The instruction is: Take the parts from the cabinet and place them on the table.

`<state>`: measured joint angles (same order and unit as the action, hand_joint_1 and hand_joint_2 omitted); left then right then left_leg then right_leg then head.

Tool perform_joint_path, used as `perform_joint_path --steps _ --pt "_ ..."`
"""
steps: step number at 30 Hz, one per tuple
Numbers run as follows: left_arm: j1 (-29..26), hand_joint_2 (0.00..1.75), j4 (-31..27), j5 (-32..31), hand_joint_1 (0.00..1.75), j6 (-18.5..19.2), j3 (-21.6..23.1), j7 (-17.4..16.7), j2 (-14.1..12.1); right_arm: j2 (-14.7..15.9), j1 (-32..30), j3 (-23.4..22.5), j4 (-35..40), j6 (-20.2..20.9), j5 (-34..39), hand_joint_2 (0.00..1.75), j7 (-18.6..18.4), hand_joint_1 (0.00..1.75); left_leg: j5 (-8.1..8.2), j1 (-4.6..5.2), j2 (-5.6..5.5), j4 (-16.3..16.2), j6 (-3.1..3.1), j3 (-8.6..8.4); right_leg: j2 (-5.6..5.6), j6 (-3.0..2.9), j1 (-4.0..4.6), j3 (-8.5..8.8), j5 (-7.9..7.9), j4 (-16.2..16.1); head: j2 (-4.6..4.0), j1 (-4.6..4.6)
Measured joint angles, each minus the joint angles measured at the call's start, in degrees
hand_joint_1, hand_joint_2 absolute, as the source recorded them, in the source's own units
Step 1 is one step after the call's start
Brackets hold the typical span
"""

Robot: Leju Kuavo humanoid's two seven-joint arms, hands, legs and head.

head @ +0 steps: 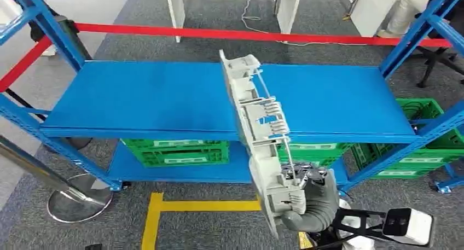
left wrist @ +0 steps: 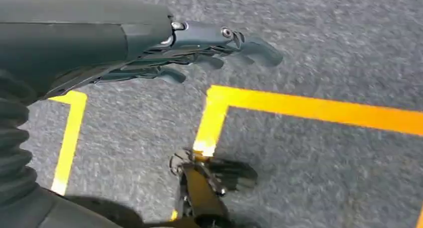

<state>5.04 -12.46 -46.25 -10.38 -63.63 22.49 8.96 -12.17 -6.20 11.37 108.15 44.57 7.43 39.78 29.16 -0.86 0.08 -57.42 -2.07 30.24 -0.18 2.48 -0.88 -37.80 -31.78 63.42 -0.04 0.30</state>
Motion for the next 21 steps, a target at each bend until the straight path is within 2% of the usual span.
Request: perform_joint_path --steps 1,2,3,4,5,6,7,8,9,10,12,13,14,15,16,17,18,19,20,21 --pt "-0.01 1.75 0.00 0.00 0.00 0.00 0.00 0.04 0.00 0.13 0.02 0.00 -0.02 0.00 -0.02 1.75 -0.02 1.75 -0.54 0.14 0.02 -0.02 -0.11 0.64 0.00 0.11 0.00 -0.96 -2.98 4.24 0.00 0.05" --pt "-0.02 1.75 0.00 0.00 0.00 0.00 0.00 0.04 0.02 0.24 0.01 0.00 -0.02 0.00 -0.02 1.75 -0.02 1.75 -1.09 0.30 0.04 -0.06 -0.19 1.33 0.00 0.22 0.03 -1.89 -5.04 8.44 0.00 0.00" --pt "-0.04 1.75 0.00 0.00 0.00 0.00 0.00 0.04 0.02 0.37 -0.01 0.00 -0.02 0.00 -0.04 1.75 -0.02 1.75 -1.65 0.46 0.06 -0.13 -0.22 2.08 0.00 0.22 0.05 -2.30 -5.56 11.63 0.00 0.07" --pt "-0.04 1.75 0.00 -0.02 0.00 0.02 0.00 0.04 0.02 0.48 -0.01 0.00 -0.02 0.00 -0.07 1.75 -0.02 1.75 -2.18 0.58 0.07 -0.16 -0.23 2.78 0.00 0.10 0.06 -1.58 -4.29 12.27 0.00 0.00" --pt "-0.04 1.75 0.00 -0.02 0.00 0.02 0.00 0.04 0.07 0.57 0.01 0.02 -0.02 0.00 -0.13 1.75 -0.02 1.75 -2.69 0.68 0.06 -0.27 -0.21 3.46 0.01 -0.07 0.12 0.24 -1.99 10.63 0.00 0.04" --pt "-0.04 1.75 0.00 -0.02 0.00 0.02 0.00 0.04 0.09 0.61 0.03 0.02 -0.02 0.00 -0.13 1.75 -0.02 1.75 -3.14 0.74 0.04 -0.40 -0.15 4.10 0.01 -0.37 0.22 3.09 0.36 6.96 0.00 0.02" --pt "-0.03 1.75 0.00 -0.02 0.00 0.02 0.00 0.04 0.09 0.63 0.07 0.07 -0.02 0.00 -0.13 1.75 -0.02 1.75 -3.52 0.80 -0.06 -0.51 -0.05 4.58 0.05 -0.79 0.32 6.50 1.61 2.10 0.00 0.04" --pt "-0.02 1.75 0.00 0.00 0.00 0.02 0.00 0.04 0.17 0.63 0.21 0.09 0.00 0.00 -0.13 1.75 -0.02 1.75 -3.92 0.82 -0.11 -0.69 0.17 4.81 0.17 -1.24 0.46 9.97 0.58 -3.27 0.00 0.02" --pt "-0.03 1.75 0.00 0.00 0.00 0.02 0.00 0.07 0.20 0.63 0.29 0.13 0.02 -0.02 -0.15 1.75 -0.02 1.75 -4.27 1.12 -0.19 -0.84 0.54 5.14 0.20 -1.26 0.60 12.62 -0.43 -6.95 0.00 -0.06" --pt "-0.03 1.75 0.00 0.00 0.00 0.02 0.00 0.07 0.18 0.66 0.30 0.13 0.07 -0.04 -0.13 1.75 -0.02 1.75 -4.94 1.08 -0.15 -0.80 0.84 5.35 0.22 -1.27 0.64 12.71 -0.76 -7.87 0.00 -0.05" --pt "-0.07 1.75 0.00 0.00 0.00 0.02 0.00 0.07 0.15 0.66 0.25 0.15 0.07 -0.04 -0.13 1.75 -0.02 1.75 -6.16 0.91 -0.17 -0.51 1.48 5.78 0.24 -1.51 0.86 12.01 -0.29 -7.76 0.00 -0.06" --pt "-0.19 1.75 0.00 0.00 0.00 0.00 0.00 0.07 0.02 0.68 0.27 0.17 0.07 -0.04 -0.11 1.75 0.00 1.75 -6.09 1.01 -0.28 -0.60 1.77 6.13 -0.06 -1.89 0.26 10.84 0.50 -8.21 0.00 0.06" --pt "-0.18 1.75 0.00 0.00 0.00 0.00 0.00 0.11 0.02 0.68 0.33 0.22 0.07 -0.04 -0.11 1.75 -0.02 1.75 -3.83 0.89 -0.21 -1.52 2.17 6.60 -0.23 -2.50 0.22 10.87 1.12 -8.18 0.00 -0.09" --pt "-0.23 1.75 0.00 0.00 0.00 0.00 0.00 0.11 0.02 0.68 0.29 0.33 0.07 -0.11 -0.11 1.75 0.00 1.75 -0.31 0.74 -0.21 -4.12 2.45 7.22 -0.30 -2.92 0.21 9.74 1.65 -8.17 0.00 -0.39" --pt "-0.24 1.75 0.00 0.00 0.00 0.00 0.00 0.11 0.02 0.70 0.23 0.39 0.07 -0.18 -0.11 1.75 -0.02 1.75 3.42 0.55 -0.20 -8.17 2.77 8.02 -0.41 -2.94 0.24 9.25 2.26 -8.12 0.00 -0.55" --pt "-0.20 1.75 0.00 0.00 0.00 0.00 0.00 0.11 0.04 0.70 0.22 0.44 0.07 -0.17 -0.13 1.75 -0.02 1.75 6.24 0.46 -0.20 -12.67 3.00 8.81 -0.52 -2.98 0.27 8.45 2.99 -7.98 0.00 -0.46" --pt "-0.19 1.75 0.00 0.00 0.00 0.00 0.00 0.11 0.07 0.70 0.21 0.44 0.07 -0.22 -0.11 1.75 -0.02 1.75 7.21 0.42 -0.20 -16.28 3.16 9.21 -0.60 -2.97 0.30 7.56 3.57 -7.79 0.00 -0.52" --pt "-0.16 1.75 0.00 0.00 0.00 0.00 0.00 0.11 0.07 0.70 0.21 0.44 0.07 -0.24 -0.11 1.75 -0.02 1.75 6.11 0.37 -0.20 -18.08 3.24 8.84 -0.71 -2.93 0.30 6.50 4.13 -7.50 0.00 -0.50" --pt "-0.14 1.75 0.00 -0.02 0.00 0.00 0.00 0.11 0.04 0.70 0.22 0.44 0.07 -0.24 -0.11 1.75 -0.02 1.75 3.90 0.30 -0.20 -17.62 3.28 7.59 -0.77 -2.83 0.29 5.51 4.62 -7.13 0.00 -0.50" --pt "-0.13 1.75 0.00 0.00 0.00 0.00 0.00 0.11 0.00 0.70 0.21 0.44 0.07 -0.24 -0.11 1.75 -0.02 1.75 1.37 0.23 -0.20 -15.02 3.26 5.42 -0.78 -2.69 0.27 4.47 5.04 -6.68 0.00 -0.50"
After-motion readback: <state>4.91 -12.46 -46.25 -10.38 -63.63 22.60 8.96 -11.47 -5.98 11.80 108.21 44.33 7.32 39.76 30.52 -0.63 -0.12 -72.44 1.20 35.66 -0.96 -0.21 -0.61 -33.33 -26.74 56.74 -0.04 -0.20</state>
